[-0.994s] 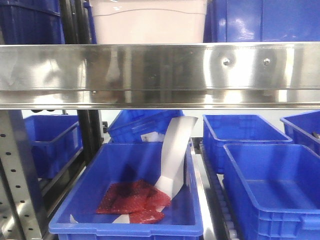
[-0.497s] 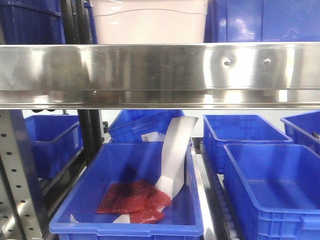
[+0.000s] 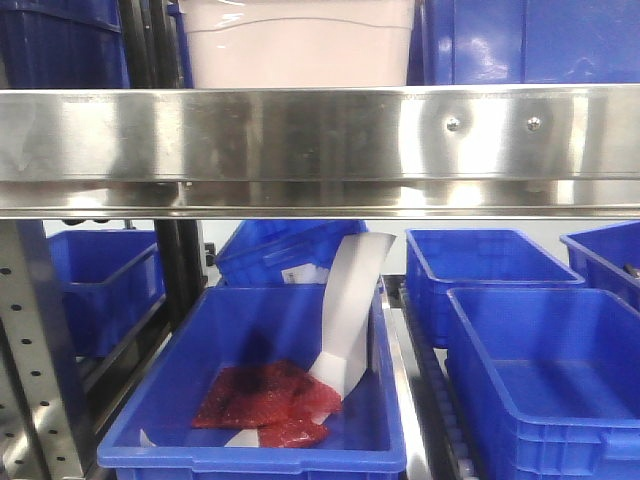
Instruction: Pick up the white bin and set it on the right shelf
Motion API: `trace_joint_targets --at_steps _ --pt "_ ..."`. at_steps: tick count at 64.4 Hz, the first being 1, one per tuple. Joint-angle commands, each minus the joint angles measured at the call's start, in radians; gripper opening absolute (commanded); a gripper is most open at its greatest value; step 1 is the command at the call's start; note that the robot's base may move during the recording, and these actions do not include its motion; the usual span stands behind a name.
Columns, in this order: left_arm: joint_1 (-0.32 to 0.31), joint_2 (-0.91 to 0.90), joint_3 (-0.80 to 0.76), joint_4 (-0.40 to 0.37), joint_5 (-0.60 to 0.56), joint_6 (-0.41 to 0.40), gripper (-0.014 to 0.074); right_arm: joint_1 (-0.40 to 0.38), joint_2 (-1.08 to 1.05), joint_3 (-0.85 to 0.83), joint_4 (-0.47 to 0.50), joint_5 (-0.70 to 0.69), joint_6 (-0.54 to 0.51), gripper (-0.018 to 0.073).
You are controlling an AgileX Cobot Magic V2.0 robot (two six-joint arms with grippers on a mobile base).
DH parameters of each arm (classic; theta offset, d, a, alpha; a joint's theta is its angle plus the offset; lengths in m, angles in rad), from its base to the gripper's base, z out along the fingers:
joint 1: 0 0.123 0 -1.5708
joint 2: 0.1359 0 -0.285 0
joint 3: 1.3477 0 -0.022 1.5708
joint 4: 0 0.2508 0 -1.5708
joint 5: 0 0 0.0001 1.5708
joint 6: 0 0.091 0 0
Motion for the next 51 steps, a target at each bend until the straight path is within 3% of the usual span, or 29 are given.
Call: trace_joint_targets --at_steps 1,51 --pt "0.0 -0.011 0.02 -0.009 -0.091 0.003 -0.0117 -0.002 0.005 -0.028 -0.002 -0.058 -0.005 0.0078" --pt "0.0 -0.011 0.02 -0.009 -0.091 0.003 -0.0117 -0.002 0.005 -0.028 -0.009 -0.044 -0.005 0.0078"
